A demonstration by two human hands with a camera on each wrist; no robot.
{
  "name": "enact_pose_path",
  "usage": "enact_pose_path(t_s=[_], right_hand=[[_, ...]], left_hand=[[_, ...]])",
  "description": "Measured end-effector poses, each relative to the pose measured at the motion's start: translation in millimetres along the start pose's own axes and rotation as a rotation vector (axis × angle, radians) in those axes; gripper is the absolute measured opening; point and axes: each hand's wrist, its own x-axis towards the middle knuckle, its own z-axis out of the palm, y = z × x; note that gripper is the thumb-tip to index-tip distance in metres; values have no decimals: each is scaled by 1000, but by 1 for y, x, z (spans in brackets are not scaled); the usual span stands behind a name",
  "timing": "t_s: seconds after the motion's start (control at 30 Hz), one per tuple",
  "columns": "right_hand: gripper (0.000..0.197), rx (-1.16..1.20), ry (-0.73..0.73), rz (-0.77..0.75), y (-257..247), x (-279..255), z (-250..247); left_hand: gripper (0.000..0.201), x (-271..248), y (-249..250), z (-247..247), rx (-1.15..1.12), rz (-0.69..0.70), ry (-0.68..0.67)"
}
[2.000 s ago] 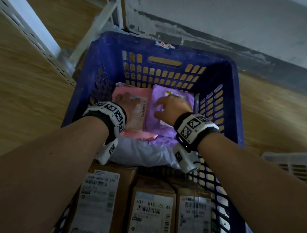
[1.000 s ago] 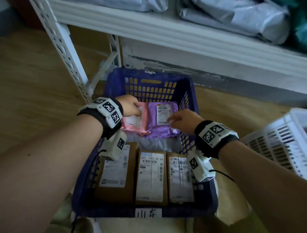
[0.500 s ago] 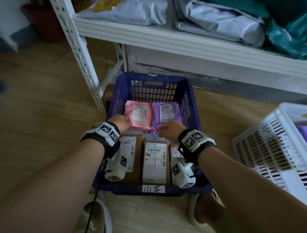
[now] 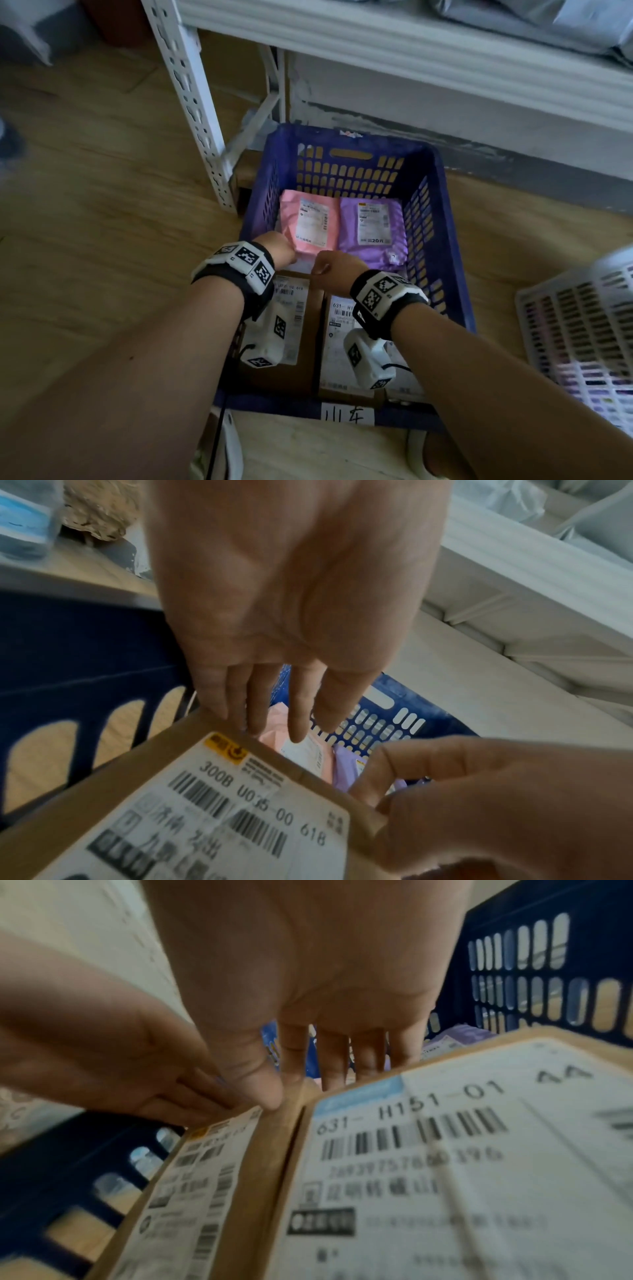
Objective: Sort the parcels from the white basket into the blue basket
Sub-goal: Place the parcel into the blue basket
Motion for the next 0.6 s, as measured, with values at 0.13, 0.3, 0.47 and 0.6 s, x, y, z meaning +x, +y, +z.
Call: enact_pose_path(t_s=[0.13,0.3,0.47,0.6], right_hand=[[15,55,30,-61,-4,-13,-11],[23,74,-3,-105,-6,-30,-18],[27,115,-123,-48,-1,-38,-15],[30,214,-133,-15,0,-36,-6]], left_hand=[[34,-8,1,-2,-32,6,22],[34,-27,4,-5,24,51,13],[37,-44,5,0,191,72,-65],[33,-43,4,-4,249,86,-48]])
